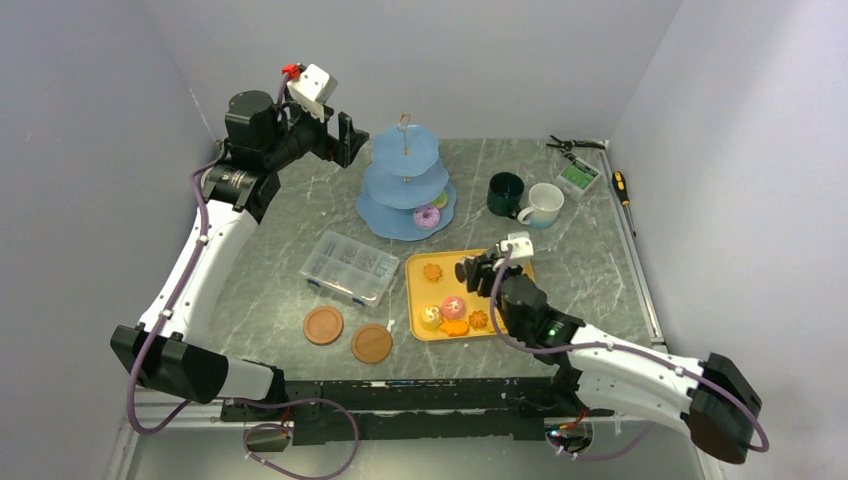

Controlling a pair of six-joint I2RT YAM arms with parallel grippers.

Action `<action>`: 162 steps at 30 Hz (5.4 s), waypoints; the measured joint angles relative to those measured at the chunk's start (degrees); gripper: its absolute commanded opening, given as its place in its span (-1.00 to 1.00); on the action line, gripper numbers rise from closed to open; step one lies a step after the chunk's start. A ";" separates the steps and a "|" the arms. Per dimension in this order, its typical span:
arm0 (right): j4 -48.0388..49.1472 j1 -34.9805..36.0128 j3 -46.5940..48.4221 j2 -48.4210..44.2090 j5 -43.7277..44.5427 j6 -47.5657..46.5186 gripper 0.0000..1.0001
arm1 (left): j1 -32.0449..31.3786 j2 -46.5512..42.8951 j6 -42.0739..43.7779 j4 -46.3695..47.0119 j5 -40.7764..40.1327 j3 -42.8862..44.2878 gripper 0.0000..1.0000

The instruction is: Serve the afternoon tea

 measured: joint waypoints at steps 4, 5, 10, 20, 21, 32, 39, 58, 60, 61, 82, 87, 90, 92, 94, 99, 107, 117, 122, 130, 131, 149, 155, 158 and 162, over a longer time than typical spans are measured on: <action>8.07 0.00 5.27 10.08 -2.73 -1.51 0.09 | 0.00 0.00 0.00 -0.04 -0.02 0.00 0.86; 10.08 0.00 6.71 13.11 -3.76 -1.70 0.09 | 0.00 0.00 0.00 -0.04 -0.02 0.00 0.87; 19.41 0.00 13.99 28.00 -8.37 -2.14 0.09 | 0.00 0.00 0.02 -0.22 -0.02 0.00 0.87; 33.62 0.00 23.54 46.95 -12.52 -3.96 0.11 | 0.15 0.00 0.46 -0.55 -0.04 0.00 0.86; 34.45 -0.07 24.26 48.24 -12.59 -4.04 0.12 | 0.15 0.00 0.46 -0.59 -0.04 0.00 0.86; 40.96 -4.11 27.69 57.59 -12.74 -3.56 0.13 | 0.37 -0.02 0.44 -1.38 -0.04 0.00 0.86; 43.74 -5.05 29.16 61.66 -12.59 -2.71 0.19 | 0.42 -0.02 0.44 -1.73 -0.04 0.00 0.86; 50.27 -5.75 26.49 63.60 -12.55 -3.02 0.42 | 0.44 11.72 0.26 -0.13 0.90 5.27 0.86; 50.25 -5.75 24.41 61.13 -12.59 -3.04 0.41 | 0.44 14.67 0.28 0.70 1.57 7.48 0.86; 50.27 -5.75 23.58 60.00 -12.61 -3.13 0.41 | 0.44 16.11 0.28 1.05 1.88 8.70 0.86; 46.23 -3.58 6.38 31.17 -12.28 -2.73 0.42 | -0.37 33.09 1.88 2.03 16.26 24.20 0.48; 43.89 -3.32 3.45 26.53 -11.04 -2.75 0.42 | -2.67 34.53 3.78 1.77 14.62 24.17 -0.20; 43.15 -3.32 1.55 24.37 -10.19 -2.78 0.41 | -5.11 34.53 5.57 3.50 10.23 23.06 -0.46; 42.71 -3.32 0.33 23.04 -9.40 -2.80 0.41 | -6.88 34.53 6.60 5.51 5.99 21.68 -0.56; 42.14 -3.32 -0.52 21.88 -8.96 -2.89 0.41 | -8.39 34.53 7.56 7.28 1.70 20.44 -0.60; 41.55 -3.32 -2.36 19.19 -7.76 -3.52 0.41 | -12.52 34.53 9.44 9.66 -10.10 19.69 -0.92; 41.31 -3.32 -4.61 15.21 -7.37 -4.68 0.43 | -20.09 34.77 10.49 13.46 -30.58 19.78 -0.94; 38.36 -3.32 -5.29 10.93 -7.98 -6.05 0.43 | -20.55 36.41 -1.55 9.01 -49.03 22.75 -0.94; 35.78 -3.32 -5.27 9.79 -8.94 -6.95 0.43 | -19.45 36.24 -9.73 6.23 -52.61 22.75 -0.93; 30.99 -3.32 -4.31 9.55 -10.88 -8.81 0.44 | -15.67 32.33 -20.11 2.71 -49.46 19.69 0.06; 30.69 -3.32 -4.00 9.57 -11.04 -9.01 0.44 | -15.23 31.54 -20.87 2.38 -48.02 18.78 0.34; 27.28 -3.32 -1.64 8.87 -11.74 -9.62 0.46 | -0.63 17.68 -15.72 3.45 1.79 2.14 0.87; 25.90 -3.32 -1.64 6.47 -12.11 -9.53 0.46 | 6.51 27.15 -9.01 2.03 22.97 13.05 0.87; 24.72 -3.32 -1.64 5.01 -12.11 -9.42 0.47 | 7.50 32.26 -3.45 -0.76 31.65 18.08 0.84; 23.80 -3.32 -1.64 3.52 -12.11 -9.44 0.47 | 7.10 37.24 2.10 -4.13 38.27 23.12 0.76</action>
